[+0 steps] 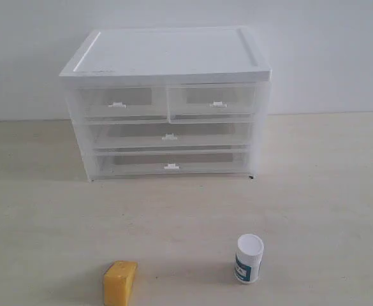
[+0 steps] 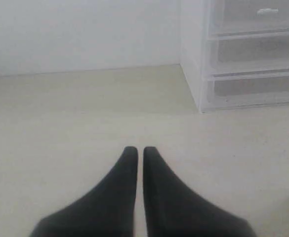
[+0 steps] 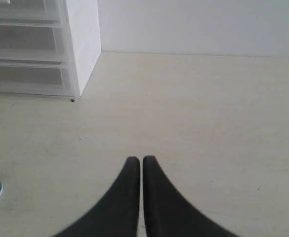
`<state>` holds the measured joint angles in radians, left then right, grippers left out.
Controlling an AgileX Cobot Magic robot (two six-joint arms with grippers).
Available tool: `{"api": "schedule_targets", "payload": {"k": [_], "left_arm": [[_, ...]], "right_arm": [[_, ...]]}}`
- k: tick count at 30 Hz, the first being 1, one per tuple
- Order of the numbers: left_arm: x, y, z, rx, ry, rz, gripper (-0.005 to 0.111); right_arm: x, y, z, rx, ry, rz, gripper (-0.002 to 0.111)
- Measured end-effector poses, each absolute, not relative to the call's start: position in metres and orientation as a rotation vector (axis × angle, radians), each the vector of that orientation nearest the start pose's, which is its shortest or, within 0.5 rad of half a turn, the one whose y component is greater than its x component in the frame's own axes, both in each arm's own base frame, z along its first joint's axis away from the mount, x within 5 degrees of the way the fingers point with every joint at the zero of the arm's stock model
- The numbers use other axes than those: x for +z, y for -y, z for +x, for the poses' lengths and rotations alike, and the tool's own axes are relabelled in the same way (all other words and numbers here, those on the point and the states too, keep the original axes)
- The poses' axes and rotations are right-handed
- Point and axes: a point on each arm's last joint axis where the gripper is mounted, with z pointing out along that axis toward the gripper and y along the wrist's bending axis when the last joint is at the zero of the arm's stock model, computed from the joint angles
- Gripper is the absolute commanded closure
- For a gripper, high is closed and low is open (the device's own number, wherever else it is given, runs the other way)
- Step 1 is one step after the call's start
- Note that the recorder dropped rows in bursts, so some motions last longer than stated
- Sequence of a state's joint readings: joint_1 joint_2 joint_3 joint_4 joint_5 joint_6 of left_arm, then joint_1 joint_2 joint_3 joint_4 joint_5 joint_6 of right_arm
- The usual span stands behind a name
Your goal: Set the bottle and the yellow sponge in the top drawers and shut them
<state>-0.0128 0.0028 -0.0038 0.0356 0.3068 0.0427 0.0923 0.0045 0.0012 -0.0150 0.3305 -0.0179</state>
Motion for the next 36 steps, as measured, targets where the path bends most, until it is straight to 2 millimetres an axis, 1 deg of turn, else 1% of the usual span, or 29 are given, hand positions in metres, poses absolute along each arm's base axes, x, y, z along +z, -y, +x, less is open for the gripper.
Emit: {"api": "schedule_targets", "payload": {"k": [5,8,12,16,18,19,20,23,25,27,31,33,36], "left_arm": [[0.187,0.000,0.054,0.055,-1.788,0.072,0.103],[0.187,0.000,0.054,0.055,-1.788,0.072,0.103],[0.187,0.000,0.054,0.055,-1.788,0.072,0.103],[0.187,0.000,0.054,0.055,-1.788,0.072,0.103],[0.187,0.000,0.054,0.055,-1.788,0.072,0.103],[0.187,0.000,0.054,0.055,-1.788,0.072,0.103],[0.187,0.000,0.054,0.055,-1.788,0.072,0.103],[0.187,0.000,0.054,0.055,-1.788,0.072,0.103],[0.187,0.000,0.054,0.055,-1.788,0.072,0.103],[0.187,0.000,0.054,0.055,-1.788,0.072,0.103],[0.187,0.000,0.054,0.055,-1.788,0.072,0.103],[0.187,0.000,0.054,0.055,-1.788,0.072,0.103],[0.187,0.000,0.054,0.055,-1.788,0.072,0.103]], "right_arm": [[0.183,-0.005,0.054,0.038,-1.813,-0.109,0.108],[0.187,-0.005,0.055,0.040,-1.765,-0.107,0.108],[0.200,-0.005,0.057,0.044,-1.621,-0.100,0.108],[0.218,-0.005,0.056,0.052,-1.424,-0.088,0.108],[0.229,-0.005,0.053,0.081,-1.299,-0.062,0.108],[0.239,-0.005,0.050,0.138,-1.188,-0.022,0.108],[0.245,-0.005,0.047,0.241,-1.119,0.041,0.108],[0.252,-0.005,0.044,0.447,-1.028,0.149,0.108],[0.256,-0.006,0.043,0.480,-0.999,0.144,0.108],[0.264,-0.010,0.048,0.491,-1.025,0.113,0.108],[0.284,-0.020,0.069,0.540,-1.091,0.037,0.108],[0.294,-0.030,0.093,0.588,-1.155,-0.028,0.108],[0.295,-0.041,0.124,0.629,-1.240,-0.103,0.108]]}}
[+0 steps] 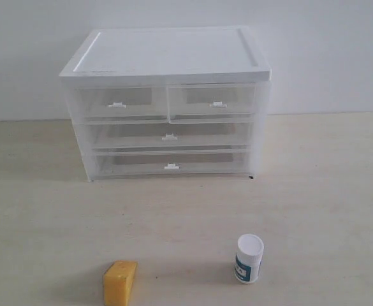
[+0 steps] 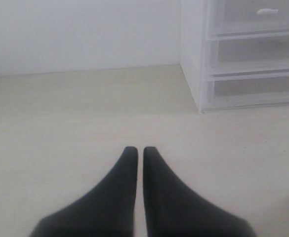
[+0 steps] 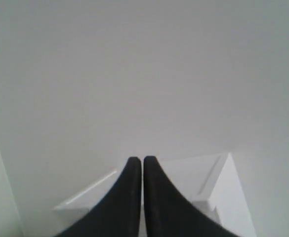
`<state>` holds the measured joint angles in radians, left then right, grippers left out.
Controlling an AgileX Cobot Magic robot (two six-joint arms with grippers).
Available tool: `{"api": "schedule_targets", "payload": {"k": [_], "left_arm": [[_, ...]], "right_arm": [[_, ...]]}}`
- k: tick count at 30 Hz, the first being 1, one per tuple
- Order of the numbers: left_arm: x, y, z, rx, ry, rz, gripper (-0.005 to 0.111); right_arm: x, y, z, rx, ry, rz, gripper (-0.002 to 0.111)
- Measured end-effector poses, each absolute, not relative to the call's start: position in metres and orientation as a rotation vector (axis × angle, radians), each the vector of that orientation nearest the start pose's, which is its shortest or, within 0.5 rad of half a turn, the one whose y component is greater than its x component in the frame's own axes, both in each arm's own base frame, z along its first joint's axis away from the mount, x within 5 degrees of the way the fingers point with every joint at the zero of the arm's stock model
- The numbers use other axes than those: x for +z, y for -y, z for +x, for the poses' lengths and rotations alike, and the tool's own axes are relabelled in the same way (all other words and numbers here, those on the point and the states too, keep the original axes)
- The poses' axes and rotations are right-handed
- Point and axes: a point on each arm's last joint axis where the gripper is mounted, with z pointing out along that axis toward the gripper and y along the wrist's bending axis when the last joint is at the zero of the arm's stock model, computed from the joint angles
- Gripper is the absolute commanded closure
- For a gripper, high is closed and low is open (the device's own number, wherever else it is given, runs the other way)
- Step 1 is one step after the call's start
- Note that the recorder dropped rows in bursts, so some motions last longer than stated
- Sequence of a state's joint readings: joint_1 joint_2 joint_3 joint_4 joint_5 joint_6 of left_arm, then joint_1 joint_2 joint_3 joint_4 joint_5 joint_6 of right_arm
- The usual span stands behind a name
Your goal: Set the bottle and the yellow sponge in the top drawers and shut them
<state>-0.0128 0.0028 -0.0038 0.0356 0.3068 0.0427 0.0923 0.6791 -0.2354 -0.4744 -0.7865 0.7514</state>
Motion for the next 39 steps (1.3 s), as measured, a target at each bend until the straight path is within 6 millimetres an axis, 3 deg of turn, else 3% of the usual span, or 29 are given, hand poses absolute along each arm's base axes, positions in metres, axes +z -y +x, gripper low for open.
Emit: {"api": "schedule_targets", "payload": {"k": [5,11,16,23,32,39], "left_arm": [[0.187,0.000,0.054,0.055,-1.788,0.072,0.103],[0.187,0.000,0.054,0.055,-1.788,0.072,0.103],[0.187,0.000,0.054,0.055,-1.788,0.072,0.103],[0.187,0.000,0.054,0.055,-1.788,0.072,0.103],[0.187,0.000,0.054,0.055,-1.788,0.072,0.103],[0.187,0.000,0.054,0.055,-1.788,0.072,0.103]], "right_arm": [[0.282,-0.058,0.168,0.727,-1.334,-0.222,0.108],[0.255,-0.083,0.197,0.765,-1.458,-0.340,0.108],[0.240,-0.113,0.204,0.648,-1.527,-0.441,0.108],[0.221,-0.144,0.202,0.441,-1.559,-0.416,0.108],[0.186,-0.172,0.204,0.359,-1.532,-0.317,0.108],[0.166,-0.196,0.227,0.337,-1.570,-0.291,0.108]]}}
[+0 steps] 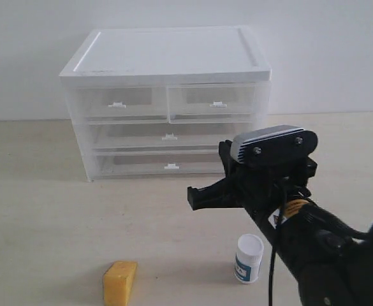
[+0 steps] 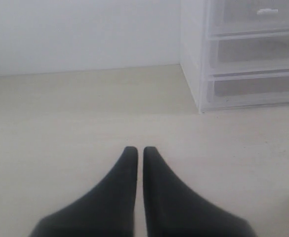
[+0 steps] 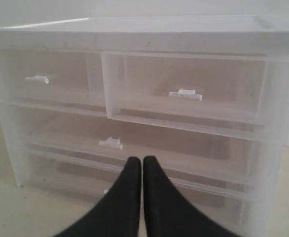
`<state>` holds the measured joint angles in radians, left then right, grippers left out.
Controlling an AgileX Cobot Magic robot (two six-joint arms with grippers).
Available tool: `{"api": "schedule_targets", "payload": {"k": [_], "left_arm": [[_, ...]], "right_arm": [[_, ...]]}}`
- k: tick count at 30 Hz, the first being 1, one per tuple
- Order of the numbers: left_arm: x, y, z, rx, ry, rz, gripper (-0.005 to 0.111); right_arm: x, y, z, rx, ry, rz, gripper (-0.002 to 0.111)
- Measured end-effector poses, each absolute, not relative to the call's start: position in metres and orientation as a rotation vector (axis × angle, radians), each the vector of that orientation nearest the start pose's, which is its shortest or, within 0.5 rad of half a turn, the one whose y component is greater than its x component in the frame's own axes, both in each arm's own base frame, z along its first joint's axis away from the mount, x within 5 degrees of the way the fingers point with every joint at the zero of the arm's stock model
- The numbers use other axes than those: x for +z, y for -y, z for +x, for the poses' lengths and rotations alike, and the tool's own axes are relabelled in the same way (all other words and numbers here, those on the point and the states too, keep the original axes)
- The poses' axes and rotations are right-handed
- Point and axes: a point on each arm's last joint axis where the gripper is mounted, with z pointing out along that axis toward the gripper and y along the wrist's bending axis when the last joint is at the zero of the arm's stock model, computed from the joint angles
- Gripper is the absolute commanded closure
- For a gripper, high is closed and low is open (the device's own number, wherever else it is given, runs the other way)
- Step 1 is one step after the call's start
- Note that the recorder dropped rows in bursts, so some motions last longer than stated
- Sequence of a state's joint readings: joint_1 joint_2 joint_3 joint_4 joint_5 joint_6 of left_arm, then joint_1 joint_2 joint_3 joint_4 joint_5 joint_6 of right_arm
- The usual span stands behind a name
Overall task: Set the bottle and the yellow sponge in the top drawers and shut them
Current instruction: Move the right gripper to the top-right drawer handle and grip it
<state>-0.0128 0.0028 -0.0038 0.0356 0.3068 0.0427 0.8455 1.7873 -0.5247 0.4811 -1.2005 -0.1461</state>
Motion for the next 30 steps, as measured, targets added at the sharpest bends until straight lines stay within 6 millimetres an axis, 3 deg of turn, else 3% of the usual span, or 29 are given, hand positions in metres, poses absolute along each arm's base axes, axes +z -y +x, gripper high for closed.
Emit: {"api": "schedule_targets", "payload": {"k": [4,9,12,19,30], "left_arm": [[0.187,0.000,0.054,0.055,-1.788,0.072,0.103],[0.187,0.000,0.054,0.055,-1.788,0.072,0.103],[0.187,0.000,0.054,0.055,-1.788,0.072,0.103],[0.187,0.000,0.054,0.055,-1.788,0.072,0.103],[0.187,0.000,0.054,0.055,-1.788,0.072,0.103]], "right_arm": [[0.166,-0.211,0.242,0.333,-1.552,-0.252,0.104],[0.167,-0.224,0.258,0.295,-1.525,-0.217,0.076],[0.165,-0.230,0.266,0.285,-1.519,-0.197,0.065],[0.159,-0.238,0.284,0.261,-1.521,-0.129,0.065],[0.157,-0.224,0.325,0.255,-1.518,-0.022,0.065]]}}
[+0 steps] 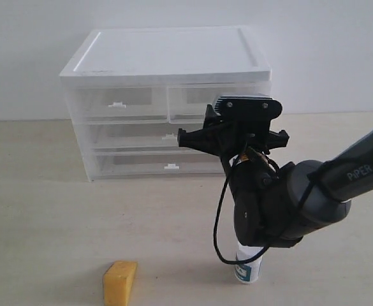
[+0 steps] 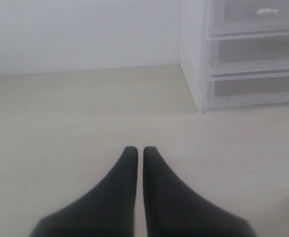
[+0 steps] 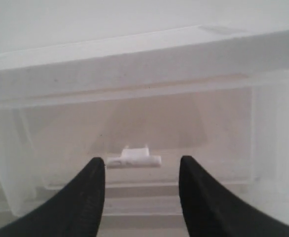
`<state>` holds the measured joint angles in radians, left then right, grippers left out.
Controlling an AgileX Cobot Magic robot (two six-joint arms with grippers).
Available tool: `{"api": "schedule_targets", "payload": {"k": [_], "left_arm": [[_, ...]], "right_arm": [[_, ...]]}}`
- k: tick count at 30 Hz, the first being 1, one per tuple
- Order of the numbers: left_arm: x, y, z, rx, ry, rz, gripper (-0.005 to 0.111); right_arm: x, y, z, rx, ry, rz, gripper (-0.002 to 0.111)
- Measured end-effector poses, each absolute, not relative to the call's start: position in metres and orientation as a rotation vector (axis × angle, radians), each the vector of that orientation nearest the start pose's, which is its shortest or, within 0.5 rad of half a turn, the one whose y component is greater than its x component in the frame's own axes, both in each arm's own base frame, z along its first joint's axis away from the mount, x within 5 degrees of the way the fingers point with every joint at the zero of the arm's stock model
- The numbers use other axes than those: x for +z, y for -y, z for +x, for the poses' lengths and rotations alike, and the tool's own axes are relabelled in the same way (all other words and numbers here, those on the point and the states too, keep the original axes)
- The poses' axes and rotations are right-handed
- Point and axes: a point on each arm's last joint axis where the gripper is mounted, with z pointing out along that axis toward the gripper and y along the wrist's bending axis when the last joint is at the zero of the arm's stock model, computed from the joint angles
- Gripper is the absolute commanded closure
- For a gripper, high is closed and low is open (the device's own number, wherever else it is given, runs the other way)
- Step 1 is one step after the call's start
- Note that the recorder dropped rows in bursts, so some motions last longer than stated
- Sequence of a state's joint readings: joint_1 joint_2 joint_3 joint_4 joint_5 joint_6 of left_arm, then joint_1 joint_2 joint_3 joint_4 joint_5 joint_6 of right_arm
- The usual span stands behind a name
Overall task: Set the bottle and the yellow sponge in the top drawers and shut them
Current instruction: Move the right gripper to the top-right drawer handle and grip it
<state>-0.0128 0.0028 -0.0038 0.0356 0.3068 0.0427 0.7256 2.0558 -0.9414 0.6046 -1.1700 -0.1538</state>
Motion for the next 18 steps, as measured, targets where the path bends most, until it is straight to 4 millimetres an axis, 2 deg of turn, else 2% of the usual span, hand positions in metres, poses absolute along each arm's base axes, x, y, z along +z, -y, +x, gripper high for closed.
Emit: {"api": "schedule_targets", "payload": {"k": [6,18], "left_arm": [[0.1866,-0.0003,0.0544,0.055,-1.788,0.072,0.103],[0.1866,-0.0003,0.0544,0.055,-1.788,0.072,0.103]], "right_arm": [[0.1595,-0.2317,0.3312,0.258,-1.511,-0.067,0.065],[0.1583,-0.2316,0.3324,0.213,-1.512,-0.105,0.065]]}}
